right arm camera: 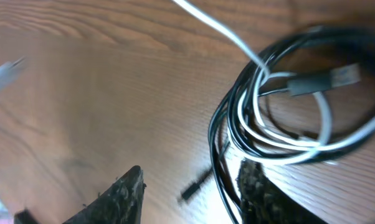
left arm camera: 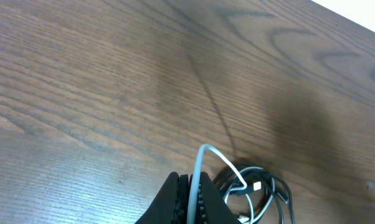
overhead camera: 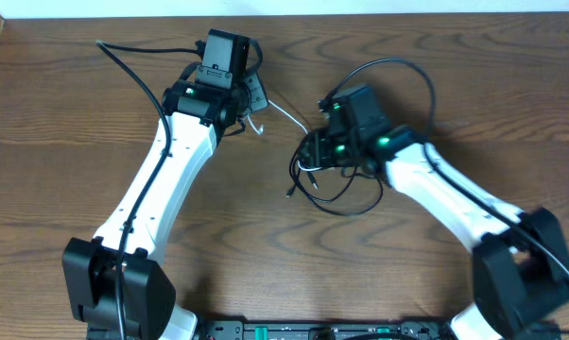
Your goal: Untangle cables
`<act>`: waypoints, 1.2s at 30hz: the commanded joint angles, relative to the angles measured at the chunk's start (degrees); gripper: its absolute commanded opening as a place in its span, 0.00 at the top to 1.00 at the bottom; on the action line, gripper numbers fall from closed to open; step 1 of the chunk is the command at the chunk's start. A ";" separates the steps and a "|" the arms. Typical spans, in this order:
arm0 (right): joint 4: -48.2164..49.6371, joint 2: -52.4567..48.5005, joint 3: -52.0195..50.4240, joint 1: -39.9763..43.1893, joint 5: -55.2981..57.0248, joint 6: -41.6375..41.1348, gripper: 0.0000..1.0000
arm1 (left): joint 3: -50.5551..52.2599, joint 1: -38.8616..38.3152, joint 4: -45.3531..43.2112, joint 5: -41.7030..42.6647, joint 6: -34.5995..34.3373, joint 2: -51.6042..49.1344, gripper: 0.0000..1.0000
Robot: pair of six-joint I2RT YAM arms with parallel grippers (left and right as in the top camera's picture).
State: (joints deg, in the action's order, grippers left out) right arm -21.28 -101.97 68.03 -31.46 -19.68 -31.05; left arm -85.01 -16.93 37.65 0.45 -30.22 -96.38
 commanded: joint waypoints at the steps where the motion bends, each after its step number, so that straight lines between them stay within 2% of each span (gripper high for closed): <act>1: 1.38 -5.29 0.15 -2.38 1.60 -4.31 0.57 | -0.33 -0.13 0.50 -1.11 -1.18 -0.28 0.92; 10: -2.14 -13.51 8.00 -5.20 4.57 -3.80 0.60 | -0.33 -0.13 1.11 -1.14 -1.18 -0.28 0.92; 18: -2.80 -14.62 8.98 -5.73 6.03 -3.56 0.66 | -0.33 -0.13 1.36 -1.14 -1.16 -0.28 0.92; 36: -3.13 -18.03 10.71 -5.79 6.64 -4.31 0.67 | -0.33 -0.13 2.05 -1.14 -1.18 -0.31 0.92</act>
State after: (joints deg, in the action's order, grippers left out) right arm -24.36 -119.17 77.95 -36.77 -13.69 -34.35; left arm -85.01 -17.08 39.33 0.45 -31.31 -96.38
